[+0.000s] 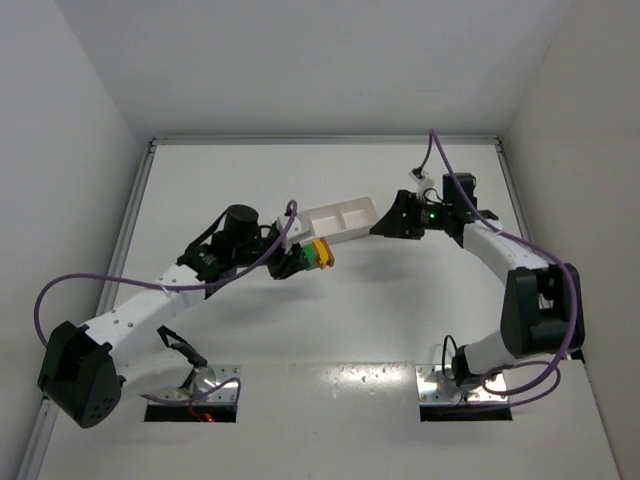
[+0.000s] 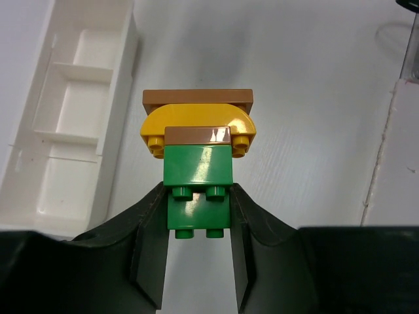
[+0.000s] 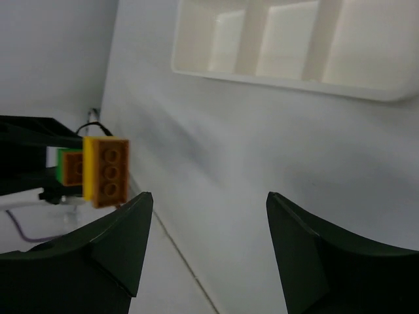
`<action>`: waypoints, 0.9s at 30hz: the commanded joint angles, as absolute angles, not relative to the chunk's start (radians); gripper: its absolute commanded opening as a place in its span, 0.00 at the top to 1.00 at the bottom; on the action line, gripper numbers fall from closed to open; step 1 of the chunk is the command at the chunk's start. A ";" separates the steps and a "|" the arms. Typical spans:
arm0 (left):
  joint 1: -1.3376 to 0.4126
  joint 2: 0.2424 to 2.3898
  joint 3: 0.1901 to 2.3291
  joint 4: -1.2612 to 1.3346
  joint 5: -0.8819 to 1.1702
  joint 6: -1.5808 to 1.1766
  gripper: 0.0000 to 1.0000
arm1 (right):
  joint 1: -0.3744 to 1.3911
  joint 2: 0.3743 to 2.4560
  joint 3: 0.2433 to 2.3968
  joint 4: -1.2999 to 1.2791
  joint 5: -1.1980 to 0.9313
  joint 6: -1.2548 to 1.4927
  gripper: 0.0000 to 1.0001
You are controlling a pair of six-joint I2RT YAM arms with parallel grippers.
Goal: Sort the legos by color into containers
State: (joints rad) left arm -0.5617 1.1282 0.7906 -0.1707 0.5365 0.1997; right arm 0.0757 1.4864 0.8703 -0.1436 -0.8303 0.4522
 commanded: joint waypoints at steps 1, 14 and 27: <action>-0.580 1.069 0.730 -0.063 0.555 0.235 1.00 | 0.126 1.529 0.976 -0.022 -0.974 0.587 0.30; -0.600 1.008 0.657 0.084 0.471 0.216 1.00 | 0.275 1.670 1.057 -0.017 -1.164 0.511 0.27; -0.640 0.988 0.629 0.135 0.423 0.225 1.00 | 0.356 1.767 1.170 -0.012 -1.212 0.511 0.33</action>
